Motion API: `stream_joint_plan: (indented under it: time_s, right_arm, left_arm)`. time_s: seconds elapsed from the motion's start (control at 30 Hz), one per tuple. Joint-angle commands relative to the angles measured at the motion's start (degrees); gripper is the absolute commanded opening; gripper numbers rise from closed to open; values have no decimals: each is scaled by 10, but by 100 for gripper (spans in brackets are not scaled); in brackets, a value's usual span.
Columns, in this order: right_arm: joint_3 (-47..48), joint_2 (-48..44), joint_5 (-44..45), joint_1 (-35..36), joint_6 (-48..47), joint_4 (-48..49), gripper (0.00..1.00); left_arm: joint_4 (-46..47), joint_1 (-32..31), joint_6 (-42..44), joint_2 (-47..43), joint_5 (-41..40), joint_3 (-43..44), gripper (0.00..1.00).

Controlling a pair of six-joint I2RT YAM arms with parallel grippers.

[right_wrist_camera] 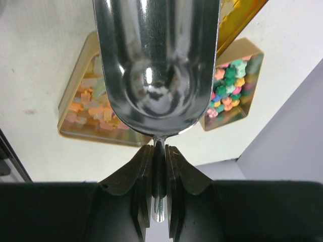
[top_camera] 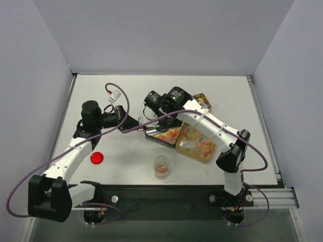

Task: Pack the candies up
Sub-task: Adjust the spatula, then scoop the fake candies from the storage box.

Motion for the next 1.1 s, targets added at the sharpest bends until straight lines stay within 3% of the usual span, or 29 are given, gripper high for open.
stream_joint_plan:
  time_s: [0.0, 0.17, 0.33, 0.5, 0.57, 0.6, 0.73, 0.9, 1.07]
  right_arm:
    - [73, 5, -44, 10, 33, -28, 0]
    - [131, -15, -118, 13, 48, -8, 0]
    - [84, -80, -209, 1, 57, 36, 0]
    - [-17, -95, -158, -52, 68, 52, 0]
    - [-46, -89, -152, -107, 90, 52, 0]
    - [-52, -88, -147, -122, 95, 52, 0]
    - [-109, -82, -110, -163, 75, 55, 0]
    - [-100, -50, -91, -187, 64, 61, 0]
    - [-64, -1, -91, -190, 64, 61, 0]
  left_arm:
    - [5, -1, 6, 27, -11, 14, 0]
    - [-31, 1, 40, 57, -44, 21, 0]
    - [-34, 8, 50, 83, -53, 41, 0]
    - [22, 73, -30, 80, -40, 73, 0]
    - [2, 100, -10, 71, -58, 89, 0]
    - [-60, 102, 13, 64, -75, 93, 0]
    - [-182, 80, 106, 67, -187, 68, 1]
    - [-148, 62, 99, 85, -202, -7, 1]
    - [-136, 24, 100, 105, -222, -28, 1]
